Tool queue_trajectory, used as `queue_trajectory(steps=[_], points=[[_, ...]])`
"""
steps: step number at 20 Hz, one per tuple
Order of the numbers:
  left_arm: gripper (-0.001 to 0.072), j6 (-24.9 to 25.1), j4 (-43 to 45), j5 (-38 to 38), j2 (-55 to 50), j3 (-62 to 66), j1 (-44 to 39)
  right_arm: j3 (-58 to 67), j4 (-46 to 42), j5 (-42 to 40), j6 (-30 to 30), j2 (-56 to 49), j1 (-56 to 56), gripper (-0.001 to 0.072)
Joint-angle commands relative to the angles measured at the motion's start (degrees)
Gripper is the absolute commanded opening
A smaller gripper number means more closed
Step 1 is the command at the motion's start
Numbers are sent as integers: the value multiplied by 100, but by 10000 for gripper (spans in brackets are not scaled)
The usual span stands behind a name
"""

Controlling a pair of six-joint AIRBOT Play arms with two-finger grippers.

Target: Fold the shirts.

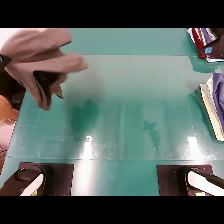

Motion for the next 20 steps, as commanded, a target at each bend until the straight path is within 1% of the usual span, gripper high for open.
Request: queue_trajectory(steps=[1, 5, 6, 9, 10, 11, 12, 13, 15, 17, 19, 20], points=[[24, 55, -114, 136, -446, 417, -1060, 684, -4, -9, 4, 2, 2, 18], [27, 184, -153, 203, -1978, 417, -2542, 1067, -4, 39, 7, 2, 2, 17], [27, 280, -280, 258, -2430, 417, -2870, 1113, -4, 61, 9, 2, 2, 18], [33, 894, -1141, 514, -3550, 420, -3523, 1128, -13, 181, 9, 2, 2, 17], [255, 1058, -1362, 608, -3818, 420, -3628, 1128, -20, 214, 9, 0, 2, 17], [466, 1058, -1384, 662, -3980, 420, -3648, 1128, -20, 227, 9, 0, 2, 17], [501, 1060, -1283, 660, -4039, 422, -3598, 1130, -20, 251, 9, 0, 2, 17], [503, 1058, -1113, 619, -4017, 435, -3488, 1128, -28, 278, 9, 0, 2, 17], [503, 1058, -734, 299, -3919, 560, -3027, 1128, -50, 293, 9, 0, 2, 17], [503, 1040, -511, 96, -3823, 575, -2269, 1128, -50, 308, 9, -2, 2, 17], [503, 1016, -540, -83, -3880, 564, -1436, 1128, -50, 315, 9, -2, 2, 18], [503, 986, -614, -31, -3897, 474, -1064, 1128, -50, 321, 9, -2, 2, 17]])
